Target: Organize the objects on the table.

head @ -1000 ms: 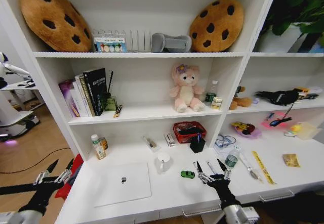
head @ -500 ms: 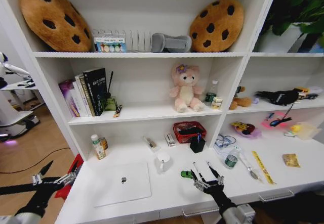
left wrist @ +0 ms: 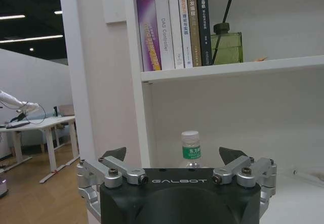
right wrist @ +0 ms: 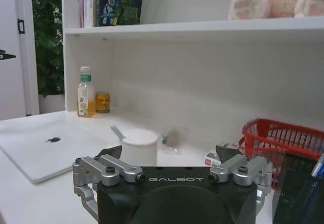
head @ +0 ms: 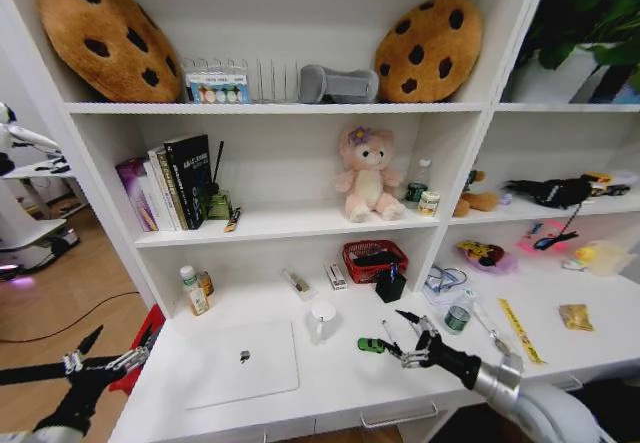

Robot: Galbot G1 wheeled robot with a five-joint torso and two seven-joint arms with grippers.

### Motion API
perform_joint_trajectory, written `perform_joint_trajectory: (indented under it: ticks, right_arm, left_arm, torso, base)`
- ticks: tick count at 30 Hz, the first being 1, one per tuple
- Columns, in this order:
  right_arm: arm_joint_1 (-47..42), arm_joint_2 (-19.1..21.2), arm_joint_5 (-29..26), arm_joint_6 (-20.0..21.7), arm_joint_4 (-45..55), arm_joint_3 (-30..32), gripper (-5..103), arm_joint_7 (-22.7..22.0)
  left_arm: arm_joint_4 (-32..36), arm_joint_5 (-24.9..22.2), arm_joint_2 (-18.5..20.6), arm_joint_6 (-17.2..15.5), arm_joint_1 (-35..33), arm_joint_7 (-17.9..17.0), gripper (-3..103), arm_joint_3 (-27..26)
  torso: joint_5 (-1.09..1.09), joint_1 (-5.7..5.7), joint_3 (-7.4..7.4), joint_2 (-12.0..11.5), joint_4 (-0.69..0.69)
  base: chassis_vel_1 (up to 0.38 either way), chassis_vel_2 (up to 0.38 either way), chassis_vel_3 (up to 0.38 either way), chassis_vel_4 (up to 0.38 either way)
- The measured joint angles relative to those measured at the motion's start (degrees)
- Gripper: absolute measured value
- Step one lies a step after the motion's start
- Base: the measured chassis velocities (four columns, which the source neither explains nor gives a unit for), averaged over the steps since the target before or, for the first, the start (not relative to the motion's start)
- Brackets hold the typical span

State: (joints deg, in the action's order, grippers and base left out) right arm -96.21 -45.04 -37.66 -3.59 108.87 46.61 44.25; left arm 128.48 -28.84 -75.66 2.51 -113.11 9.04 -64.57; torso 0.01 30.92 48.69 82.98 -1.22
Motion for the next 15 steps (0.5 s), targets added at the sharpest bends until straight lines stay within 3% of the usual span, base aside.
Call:
perform_joint_trajectory:
  ticks: [1, 6, 10, 15]
  right_arm:
    - [0.0, 0.0, 0.0, 0.0, 0.0, 0.0, 100, 0.0]
    - [3.5, 1.0, 2.7, -1.9, -8.2, -3.0, 100, 9.3]
    - [6.2, 1.6, 3.8, -1.2, -10.5, -4.3, 100, 11.7]
    - [11.2, 6.3, 4.8, -0.7, -15.9, -6.4, 100, 16.5]
  left_arm:
    - [0.0, 0.0, 0.0, 0.0, 0.0, 0.0, 100, 0.0]
    - [-0.8, 1.2, -1.4, -0.1, 0.3, -0.1, 100, 0.8]
    - [-0.8, 1.2, -2.2, -0.1, 0.0, -0.1, 100, 0.9]
    - [-1.6, 1.4, -2.4, 0.0, 0.2, -0.1, 100, 0.7]
  torso:
    - [0.00, 0.00, 0.00, 0.0, 0.00]
    - [0.00, -0.01, 0.00, 0.0, -0.02]
    - [0.00, -0.01, 0.00, 0.0, 0.02]
    - [-0.02, 0.00, 0.00, 0.0, 0.01]
  base:
    - [0.000, 0.000, 0.000, 0.000]
    - [0.000, 0.000, 0.000, 0.000]
    - [0.000, 0.000, 0.000, 0.000]
    - [0.000, 0.000, 0.000, 0.000]
